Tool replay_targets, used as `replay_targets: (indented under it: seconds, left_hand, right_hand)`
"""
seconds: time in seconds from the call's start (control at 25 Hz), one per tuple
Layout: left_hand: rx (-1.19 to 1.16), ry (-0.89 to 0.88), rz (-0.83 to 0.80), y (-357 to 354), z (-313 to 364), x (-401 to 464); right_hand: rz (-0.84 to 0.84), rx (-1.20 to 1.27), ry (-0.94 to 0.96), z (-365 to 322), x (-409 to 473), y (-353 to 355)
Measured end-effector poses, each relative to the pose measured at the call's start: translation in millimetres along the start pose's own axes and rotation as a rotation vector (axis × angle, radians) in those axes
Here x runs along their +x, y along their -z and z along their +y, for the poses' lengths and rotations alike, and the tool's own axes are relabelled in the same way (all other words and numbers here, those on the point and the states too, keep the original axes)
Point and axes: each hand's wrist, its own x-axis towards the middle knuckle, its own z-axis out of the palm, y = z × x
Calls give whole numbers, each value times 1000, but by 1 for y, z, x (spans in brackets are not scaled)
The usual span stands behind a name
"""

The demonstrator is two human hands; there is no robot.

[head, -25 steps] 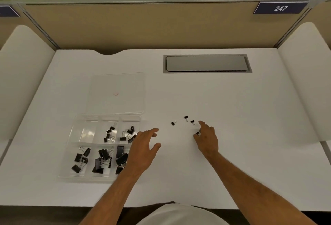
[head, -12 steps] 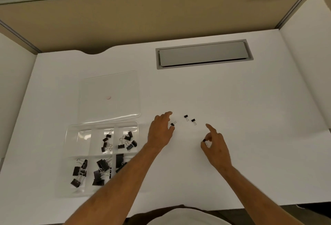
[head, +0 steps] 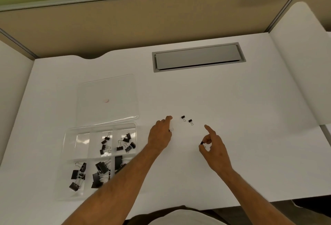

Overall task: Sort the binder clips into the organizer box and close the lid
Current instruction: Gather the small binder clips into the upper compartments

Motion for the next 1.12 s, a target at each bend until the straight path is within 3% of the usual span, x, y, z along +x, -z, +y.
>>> replay_targets:
  seconds: [0.52, 0.68, 1.12]
  left_hand:
    - [-307, 91, 339, 50, -54, -149]
    - [-328, 105, 354, 70, -84, -165]
    - [-228, 223, 384, 118, -247, -192]
  right_hand:
    - [-155, 166, 193, -90, -30, -59]
    - [-169, 137, 246, -119, -30, -83]
    - [-156, 198, 125, -160, -61, -192]
